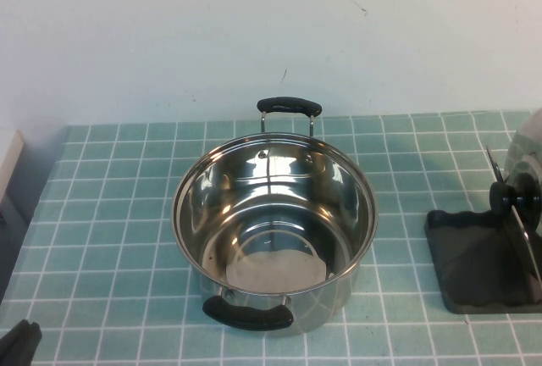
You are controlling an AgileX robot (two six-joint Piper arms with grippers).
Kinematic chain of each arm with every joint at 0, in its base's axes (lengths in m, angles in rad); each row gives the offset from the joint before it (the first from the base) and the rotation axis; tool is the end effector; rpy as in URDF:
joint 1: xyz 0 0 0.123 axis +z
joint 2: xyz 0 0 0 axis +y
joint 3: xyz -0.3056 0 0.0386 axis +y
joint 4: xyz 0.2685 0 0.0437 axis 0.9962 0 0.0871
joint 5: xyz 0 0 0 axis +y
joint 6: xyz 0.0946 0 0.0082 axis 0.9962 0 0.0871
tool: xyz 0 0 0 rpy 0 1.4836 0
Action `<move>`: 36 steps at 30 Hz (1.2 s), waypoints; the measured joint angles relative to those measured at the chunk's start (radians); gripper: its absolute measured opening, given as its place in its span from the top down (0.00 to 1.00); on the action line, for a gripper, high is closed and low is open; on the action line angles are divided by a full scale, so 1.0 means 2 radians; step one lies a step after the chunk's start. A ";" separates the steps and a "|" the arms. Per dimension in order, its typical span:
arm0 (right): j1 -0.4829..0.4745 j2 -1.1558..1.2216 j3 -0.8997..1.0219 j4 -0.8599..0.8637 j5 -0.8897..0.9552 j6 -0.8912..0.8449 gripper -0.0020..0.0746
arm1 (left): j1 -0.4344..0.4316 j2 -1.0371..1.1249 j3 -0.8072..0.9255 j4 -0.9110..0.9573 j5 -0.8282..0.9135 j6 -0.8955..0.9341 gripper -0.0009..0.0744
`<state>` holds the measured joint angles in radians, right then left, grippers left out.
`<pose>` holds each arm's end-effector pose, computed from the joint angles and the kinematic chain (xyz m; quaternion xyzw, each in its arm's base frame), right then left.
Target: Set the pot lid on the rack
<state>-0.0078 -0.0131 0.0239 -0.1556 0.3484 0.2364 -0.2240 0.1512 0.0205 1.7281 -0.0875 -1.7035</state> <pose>0.0543 -0.0055 0.1732 0.0549 0.7933 0.0039 0.6064 0.0663 -0.0234 0.1951 0.1208 0.7309 -0.0984 0.6644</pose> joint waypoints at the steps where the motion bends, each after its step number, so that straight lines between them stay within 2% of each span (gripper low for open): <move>1: 0.000 0.000 0.000 0.000 0.000 0.000 0.98 | 0.000 -0.003 0.000 -0.010 0.007 -0.005 0.99; 6: 0.000 0.000 0.000 0.000 0.001 0.000 0.98 | 0.000 -0.031 0.000 -0.178 0.068 0.017 0.99; 11: 0.000 0.000 0.000 0.000 0.001 0.000 0.98 | 0.000 -0.067 0.000 -0.319 0.095 0.221 0.99; 14: 0.000 0.000 0.000 0.000 0.001 0.000 0.98 | 0.000 -0.073 0.000 -0.345 0.099 0.268 0.99; 22: 0.000 0.000 0.000 0.000 0.001 0.000 0.98 | 0.000 -0.073 0.000 -0.357 0.137 0.255 0.99; 25: 0.000 0.000 0.000 0.000 0.001 0.000 0.98 | 0.000 -0.073 0.000 -0.387 0.145 0.275 0.99; 28: 0.000 0.000 0.000 0.000 0.001 0.000 0.98 | 0.000 -0.073 0.000 -0.479 0.162 0.360 0.99; 34: 0.000 0.000 0.000 0.000 0.001 0.000 0.98 | 0.000 -0.079 0.000 -0.718 0.193 0.651 0.99; 36: 0.000 0.000 0.000 0.000 0.001 0.000 0.98 | 0.006 -0.080 -0.001 -0.778 0.197 0.723 0.99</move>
<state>-0.0078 -0.0131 0.0239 -0.1556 0.3499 0.2364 -0.2115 -0.0087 0.0187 0.1719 0.3065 -0.2572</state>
